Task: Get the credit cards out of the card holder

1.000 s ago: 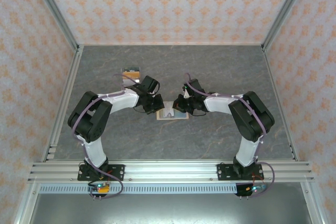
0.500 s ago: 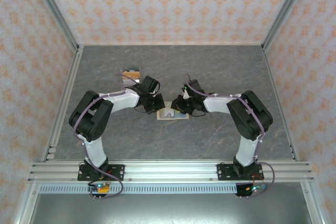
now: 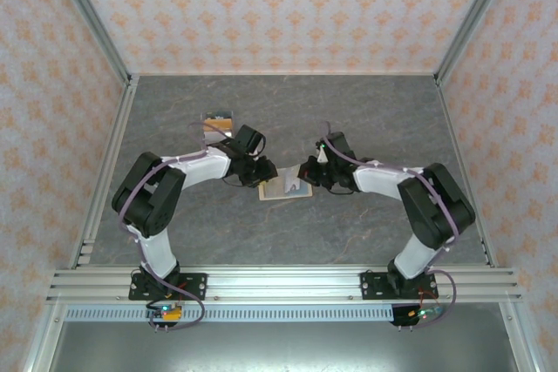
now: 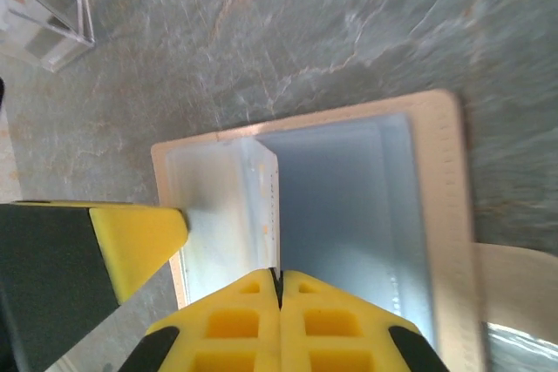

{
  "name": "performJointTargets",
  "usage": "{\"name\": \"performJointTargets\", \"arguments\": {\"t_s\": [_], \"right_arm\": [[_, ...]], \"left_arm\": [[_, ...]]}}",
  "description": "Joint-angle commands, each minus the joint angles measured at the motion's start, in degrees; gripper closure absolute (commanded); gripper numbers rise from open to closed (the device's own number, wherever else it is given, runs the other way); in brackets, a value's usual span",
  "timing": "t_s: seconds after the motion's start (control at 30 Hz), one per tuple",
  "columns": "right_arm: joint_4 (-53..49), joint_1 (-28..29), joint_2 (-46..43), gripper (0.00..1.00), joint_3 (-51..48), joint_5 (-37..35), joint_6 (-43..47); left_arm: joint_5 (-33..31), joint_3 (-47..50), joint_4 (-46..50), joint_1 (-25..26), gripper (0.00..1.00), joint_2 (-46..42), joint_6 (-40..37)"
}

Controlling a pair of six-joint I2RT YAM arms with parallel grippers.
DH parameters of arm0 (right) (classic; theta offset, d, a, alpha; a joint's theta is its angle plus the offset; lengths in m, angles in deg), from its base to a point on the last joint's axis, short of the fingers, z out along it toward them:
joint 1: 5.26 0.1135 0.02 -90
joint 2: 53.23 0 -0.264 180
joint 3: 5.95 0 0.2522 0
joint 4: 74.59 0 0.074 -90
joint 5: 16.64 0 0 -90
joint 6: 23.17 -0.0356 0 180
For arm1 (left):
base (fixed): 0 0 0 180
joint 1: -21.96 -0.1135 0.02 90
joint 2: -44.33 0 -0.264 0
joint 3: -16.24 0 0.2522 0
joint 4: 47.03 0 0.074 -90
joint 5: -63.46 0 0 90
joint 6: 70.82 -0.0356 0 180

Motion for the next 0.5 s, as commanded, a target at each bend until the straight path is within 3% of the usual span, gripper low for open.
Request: {"name": "performJointTargets", "arguments": {"t_s": [0.0, 0.2, 0.47], "right_arm": [[-1.6, -1.1, -5.5, 1.00, -1.0, -2.4, 7.1], [3.7, -5.0, -13.3, 1.00, -1.6, 7.9, 9.5], [12.1, -9.0, -13.7, 1.00, 1.2, 21.5, 2.9]], "left_arm": [[-1.2, -2.6, 4.7, 0.2, 0.61, -4.5, -2.6], [4.0, -2.3, -1.7, -0.3, 0.44, -8.7, -1.5], [14.2, 0.6, -19.7, -1.3, 0.31, -12.3, 2.8]]}}
